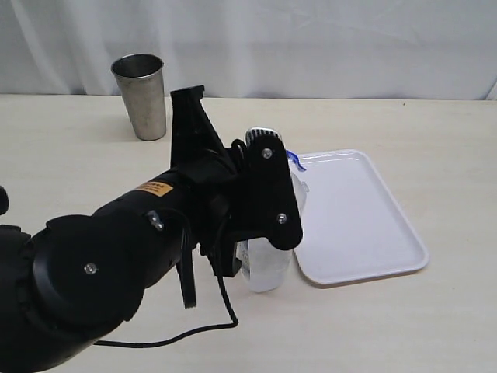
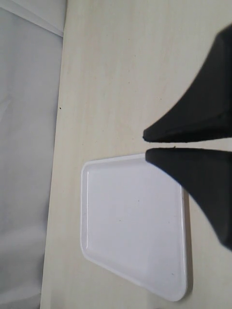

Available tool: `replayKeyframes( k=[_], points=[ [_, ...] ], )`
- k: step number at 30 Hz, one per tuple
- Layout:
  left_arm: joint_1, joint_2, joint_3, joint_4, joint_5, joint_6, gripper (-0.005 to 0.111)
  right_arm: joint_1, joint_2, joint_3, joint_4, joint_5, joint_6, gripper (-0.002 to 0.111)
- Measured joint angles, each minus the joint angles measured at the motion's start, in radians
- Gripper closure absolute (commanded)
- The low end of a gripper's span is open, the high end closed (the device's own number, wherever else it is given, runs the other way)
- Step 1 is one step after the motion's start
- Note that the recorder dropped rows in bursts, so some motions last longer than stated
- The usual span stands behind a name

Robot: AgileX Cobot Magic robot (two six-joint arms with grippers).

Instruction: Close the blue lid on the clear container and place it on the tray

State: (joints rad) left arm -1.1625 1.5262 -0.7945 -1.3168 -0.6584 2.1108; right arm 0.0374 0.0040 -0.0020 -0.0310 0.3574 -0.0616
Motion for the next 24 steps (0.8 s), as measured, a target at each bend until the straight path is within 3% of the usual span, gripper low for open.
replayKeyframes(
  k=[6, 15, 24],
  points=[
    [0.000, 0.000, 0.000, 0.002, -0.090, 0.000, 0.107, 0.000, 0.000, 0.000, 0.000, 0.000, 0.000, 0.104],
    [0.000, 0.000, 0.000, 0.059, -0.101, 0.000, 0.107, 0.000, 0.000, 0.000, 0.000, 0.000, 0.000, 0.104],
    [0.121, 0.000, 0.000, 0.149, -0.079, -0.040, 0.107, 0.000, 0.000, 0.000, 0.000, 0.000, 0.000, 0.104]
  ],
)
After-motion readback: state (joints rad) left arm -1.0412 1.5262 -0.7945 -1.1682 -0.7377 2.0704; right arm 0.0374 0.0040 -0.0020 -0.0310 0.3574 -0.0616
